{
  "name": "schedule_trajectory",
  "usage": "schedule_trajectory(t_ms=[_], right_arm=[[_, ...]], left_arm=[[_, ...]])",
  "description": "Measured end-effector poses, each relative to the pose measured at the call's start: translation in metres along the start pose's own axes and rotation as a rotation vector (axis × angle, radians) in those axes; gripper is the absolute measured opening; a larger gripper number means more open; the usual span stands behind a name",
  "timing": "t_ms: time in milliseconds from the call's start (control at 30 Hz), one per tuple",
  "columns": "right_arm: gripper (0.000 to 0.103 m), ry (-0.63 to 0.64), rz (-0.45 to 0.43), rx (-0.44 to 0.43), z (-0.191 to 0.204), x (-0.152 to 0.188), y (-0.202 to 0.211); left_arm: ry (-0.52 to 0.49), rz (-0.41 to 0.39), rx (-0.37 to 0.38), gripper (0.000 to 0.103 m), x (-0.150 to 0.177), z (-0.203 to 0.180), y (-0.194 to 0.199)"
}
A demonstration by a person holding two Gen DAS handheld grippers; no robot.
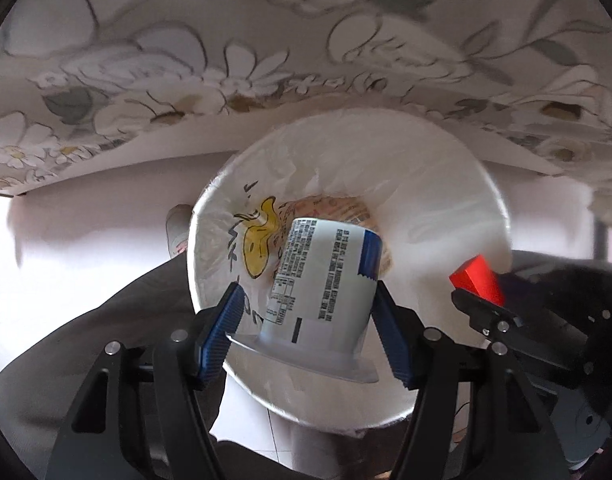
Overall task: Collect trash
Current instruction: 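Open both tools to drop the yogurt cup and red block into the bin, then move both tools back to the green block and black foam tube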
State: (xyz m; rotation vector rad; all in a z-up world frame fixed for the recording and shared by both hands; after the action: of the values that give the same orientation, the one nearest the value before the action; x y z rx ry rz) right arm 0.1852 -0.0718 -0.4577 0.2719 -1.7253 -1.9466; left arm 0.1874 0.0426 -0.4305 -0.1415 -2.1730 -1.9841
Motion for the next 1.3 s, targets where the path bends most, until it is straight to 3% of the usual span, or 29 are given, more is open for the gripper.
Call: schedule_trajectory(t_ms=[300, 700, 767, 833, 1300], right_arm=[[0.021, 0.006, 0.017, 0.018, -0.005, -0.007, -0.017], [0.021, -0.026, 0.063, -0.023, -0.008, -0.014, -0.042], [0.026, -0.03, 0.075, -0.019, -0.008, -0.014, -0.045], [0.047, -0.034, 0.078, 0.01, -0.01, -0.014, -0.046], [0.048, -0.026, 0.043, 0.04, -0.009, -0.013, -0.038]], left_arm=[[0.023, 0.065, 0.001, 0.067, -0.005, -0.006, -0.034], [0.041, 0.15, 0.007, 0.069, -0.016, -0.014, -0.073], [0.036, 0.159, 0.002, 0.07, -0.017, -0.012, -0.077], [0.032, 0.17, 0.007, 0.07, -0.018, -0.01, -0.076], [0.03, 0.163, 0.001, 0.071, -0.018, -0.005, -0.069]])
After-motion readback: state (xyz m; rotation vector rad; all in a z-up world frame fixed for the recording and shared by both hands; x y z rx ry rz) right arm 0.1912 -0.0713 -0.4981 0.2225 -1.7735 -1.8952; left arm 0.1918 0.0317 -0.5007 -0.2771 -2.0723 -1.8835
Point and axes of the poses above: each gripper's, at about its wrist camera, not at the fingertips, and y roughly against the way its jaws point, z to its left, x to its underside, the point moved 7 cm from there along -y, roughly the way its jaws point, and after that the axes turned 12 degrees about z, right-handed, at the moved point
